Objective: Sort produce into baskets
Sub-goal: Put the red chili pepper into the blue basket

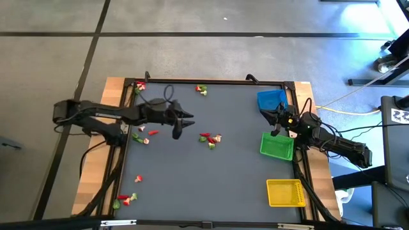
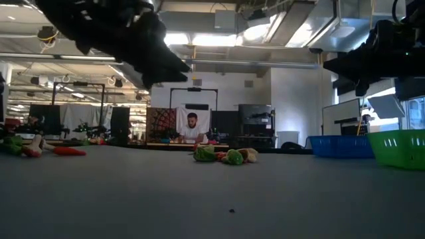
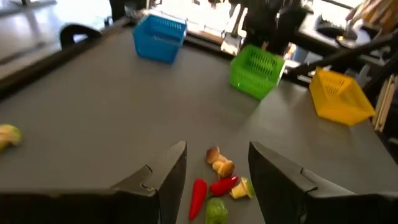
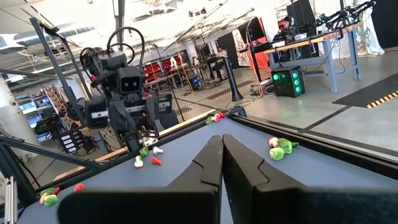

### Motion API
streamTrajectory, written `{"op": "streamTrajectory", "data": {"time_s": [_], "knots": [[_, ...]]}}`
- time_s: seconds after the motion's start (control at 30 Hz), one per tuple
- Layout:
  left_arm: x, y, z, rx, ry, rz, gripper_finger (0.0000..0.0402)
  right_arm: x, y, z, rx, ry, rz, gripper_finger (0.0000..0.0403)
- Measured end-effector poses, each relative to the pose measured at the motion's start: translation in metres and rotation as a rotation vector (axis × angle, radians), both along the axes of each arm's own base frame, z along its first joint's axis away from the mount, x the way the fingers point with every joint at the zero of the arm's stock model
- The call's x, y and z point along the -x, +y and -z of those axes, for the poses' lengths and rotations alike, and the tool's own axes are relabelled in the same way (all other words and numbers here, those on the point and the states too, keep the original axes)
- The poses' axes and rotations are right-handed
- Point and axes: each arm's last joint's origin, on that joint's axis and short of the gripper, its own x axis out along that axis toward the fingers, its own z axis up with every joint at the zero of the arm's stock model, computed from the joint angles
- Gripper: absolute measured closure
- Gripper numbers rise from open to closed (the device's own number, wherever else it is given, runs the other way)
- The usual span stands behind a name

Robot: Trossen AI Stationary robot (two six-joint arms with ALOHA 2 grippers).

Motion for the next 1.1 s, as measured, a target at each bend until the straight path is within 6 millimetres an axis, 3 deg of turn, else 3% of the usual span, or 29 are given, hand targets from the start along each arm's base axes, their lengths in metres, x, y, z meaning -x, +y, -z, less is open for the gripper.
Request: {"op": "streamTrajectory", "data": {"time_s": [0.5, 0.9, 1.1], "knots": [[-0.066, -0.007, 0.047, 0.031, 0.192, 0.061, 0.0233, 0.0, 0.0, 0.002, -0.008, 0.018, 0.0, 0.0388], [-0.08, -0.004, 0.095, 0.046, 0.341, 0.042, 0.0233, 0.0, 0.0, 0.002, -0.015, 0.021, -0.004, 0.0388], [-0.08, -0.002, 0.101, 0.023, 0.366, -0.001, 0.0233, 0.0, 0.0, 0.003, -0.017, 0.026, -0.005, 0.0388]]}}
